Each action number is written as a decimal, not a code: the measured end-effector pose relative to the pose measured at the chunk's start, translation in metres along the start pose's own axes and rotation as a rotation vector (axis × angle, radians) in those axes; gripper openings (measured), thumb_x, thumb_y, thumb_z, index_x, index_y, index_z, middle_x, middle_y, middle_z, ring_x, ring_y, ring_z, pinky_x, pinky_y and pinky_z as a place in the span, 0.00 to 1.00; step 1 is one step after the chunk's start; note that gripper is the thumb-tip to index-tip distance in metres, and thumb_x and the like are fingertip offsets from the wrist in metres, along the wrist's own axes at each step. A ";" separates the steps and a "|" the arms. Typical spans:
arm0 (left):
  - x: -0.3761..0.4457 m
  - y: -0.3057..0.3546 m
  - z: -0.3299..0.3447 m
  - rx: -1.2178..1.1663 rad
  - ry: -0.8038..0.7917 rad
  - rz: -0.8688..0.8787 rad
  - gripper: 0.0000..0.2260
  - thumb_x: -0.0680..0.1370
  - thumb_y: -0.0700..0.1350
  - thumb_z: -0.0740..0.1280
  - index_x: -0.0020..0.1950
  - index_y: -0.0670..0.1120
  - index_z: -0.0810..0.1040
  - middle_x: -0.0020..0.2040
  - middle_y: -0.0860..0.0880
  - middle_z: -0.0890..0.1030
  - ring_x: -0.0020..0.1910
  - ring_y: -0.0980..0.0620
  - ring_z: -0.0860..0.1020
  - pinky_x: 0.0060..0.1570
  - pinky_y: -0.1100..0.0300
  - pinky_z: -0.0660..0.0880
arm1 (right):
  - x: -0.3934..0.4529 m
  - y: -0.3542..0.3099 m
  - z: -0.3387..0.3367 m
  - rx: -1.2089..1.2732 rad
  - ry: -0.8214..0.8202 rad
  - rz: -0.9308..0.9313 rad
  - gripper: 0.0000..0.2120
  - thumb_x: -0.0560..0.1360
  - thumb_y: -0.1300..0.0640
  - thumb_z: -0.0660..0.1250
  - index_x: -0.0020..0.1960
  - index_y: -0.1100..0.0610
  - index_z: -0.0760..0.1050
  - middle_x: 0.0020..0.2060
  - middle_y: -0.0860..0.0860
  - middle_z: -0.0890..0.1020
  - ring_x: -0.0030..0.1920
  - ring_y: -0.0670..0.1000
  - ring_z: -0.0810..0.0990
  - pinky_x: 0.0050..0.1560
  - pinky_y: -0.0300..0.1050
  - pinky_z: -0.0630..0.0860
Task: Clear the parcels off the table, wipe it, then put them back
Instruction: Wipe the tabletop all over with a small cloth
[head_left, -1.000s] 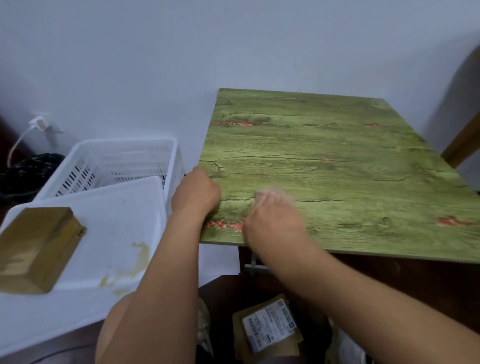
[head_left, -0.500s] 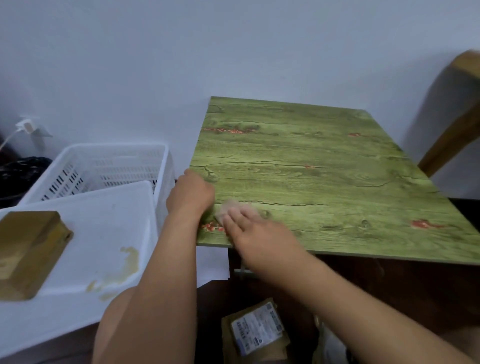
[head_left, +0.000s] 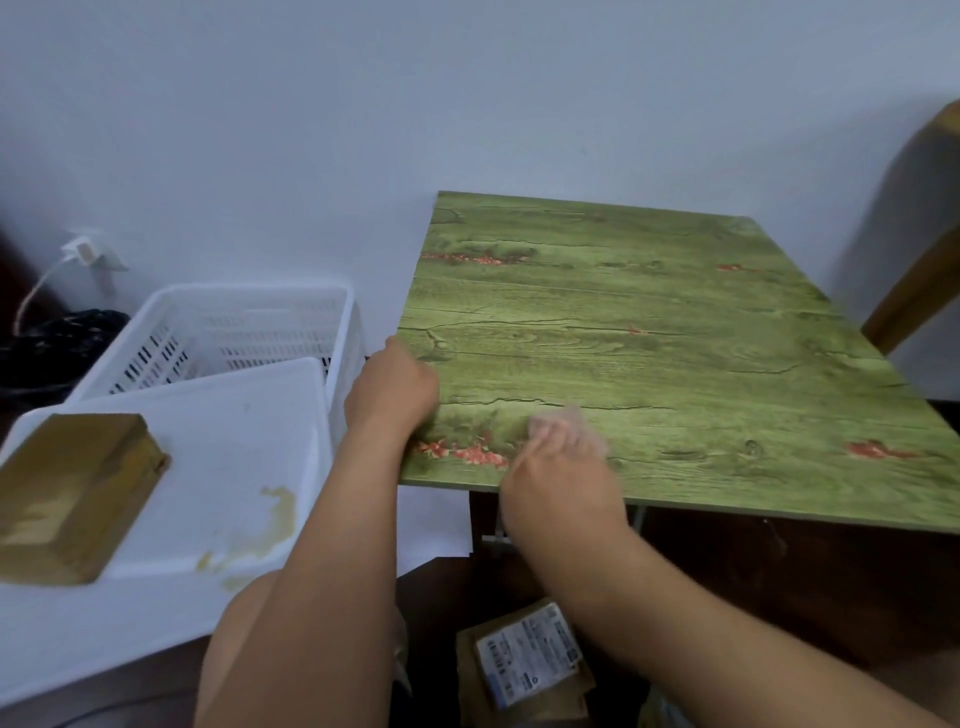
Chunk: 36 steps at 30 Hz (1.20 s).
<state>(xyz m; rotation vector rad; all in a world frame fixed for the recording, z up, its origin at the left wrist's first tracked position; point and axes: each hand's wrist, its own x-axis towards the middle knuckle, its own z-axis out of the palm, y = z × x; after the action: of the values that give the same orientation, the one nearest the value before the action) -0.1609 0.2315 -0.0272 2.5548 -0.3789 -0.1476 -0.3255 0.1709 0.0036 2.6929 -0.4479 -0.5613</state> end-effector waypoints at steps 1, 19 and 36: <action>0.001 0.001 0.000 0.011 0.013 -0.014 0.16 0.78 0.41 0.54 0.64 0.42 0.70 0.60 0.43 0.77 0.54 0.41 0.74 0.44 0.53 0.67 | -0.002 -0.007 0.001 0.004 -0.027 -0.044 0.25 0.83 0.59 0.46 0.75 0.72 0.46 0.74 0.71 0.52 0.74 0.70 0.58 0.73 0.65 0.57; 0.009 0.007 -0.002 -0.009 -0.013 -0.073 0.15 0.80 0.45 0.55 0.64 0.42 0.71 0.65 0.42 0.73 0.59 0.40 0.74 0.48 0.53 0.67 | 0.048 0.014 -0.012 -0.002 0.088 0.012 0.21 0.82 0.59 0.50 0.71 0.67 0.65 0.66 0.65 0.70 0.66 0.63 0.69 0.66 0.57 0.69; 0.006 0.004 -0.002 -0.056 -0.006 -0.011 0.14 0.78 0.41 0.54 0.62 0.43 0.71 0.61 0.42 0.74 0.52 0.43 0.73 0.46 0.53 0.68 | 0.093 0.031 -0.012 0.046 0.282 -0.001 0.18 0.82 0.61 0.49 0.67 0.62 0.69 0.58 0.59 0.74 0.59 0.57 0.74 0.50 0.47 0.74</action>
<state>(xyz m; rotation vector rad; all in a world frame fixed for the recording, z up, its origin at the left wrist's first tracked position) -0.1554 0.2273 -0.0240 2.5025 -0.3584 -0.1672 -0.2467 0.1120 -0.0038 2.7582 -0.3848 -0.1677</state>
